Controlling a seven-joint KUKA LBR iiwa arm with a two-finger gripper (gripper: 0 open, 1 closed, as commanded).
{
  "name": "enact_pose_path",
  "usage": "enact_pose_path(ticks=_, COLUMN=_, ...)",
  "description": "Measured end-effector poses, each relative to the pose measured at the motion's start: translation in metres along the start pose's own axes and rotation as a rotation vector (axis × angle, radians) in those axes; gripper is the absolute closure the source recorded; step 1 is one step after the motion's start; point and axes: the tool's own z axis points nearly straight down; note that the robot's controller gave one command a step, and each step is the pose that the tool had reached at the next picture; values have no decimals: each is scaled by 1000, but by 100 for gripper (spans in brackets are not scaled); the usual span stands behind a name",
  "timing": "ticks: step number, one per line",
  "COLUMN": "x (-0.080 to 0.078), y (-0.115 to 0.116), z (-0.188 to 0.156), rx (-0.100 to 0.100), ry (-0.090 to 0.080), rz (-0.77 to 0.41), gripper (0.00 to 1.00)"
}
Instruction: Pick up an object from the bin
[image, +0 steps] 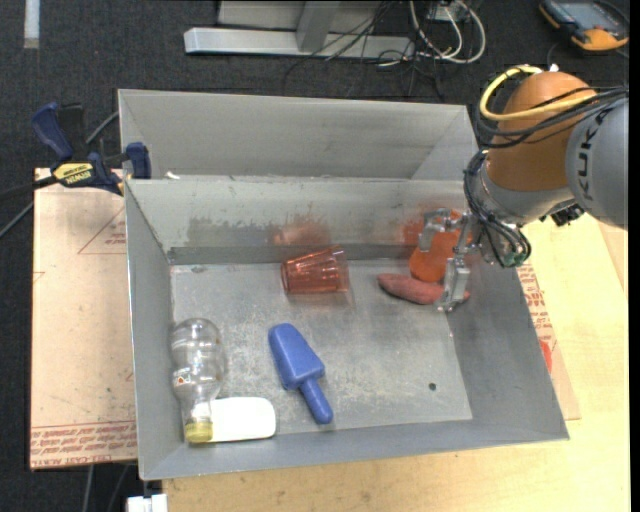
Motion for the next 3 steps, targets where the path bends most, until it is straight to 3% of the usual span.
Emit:
enact_pose_path(ticks=1, x=-1, y=1, z=-5, rx=1, ry=-7, rz=-3, gripper=0)
enact_pose_path(ticks=2, x=20, y=-17, z=62, rx=-9, ry=-7, rz=-195, gripper=0)
enact_pose_path(ticks=3, x=-6, y=-5, z=77, rx=-20, ry=-18, rz=68, gripper=100)
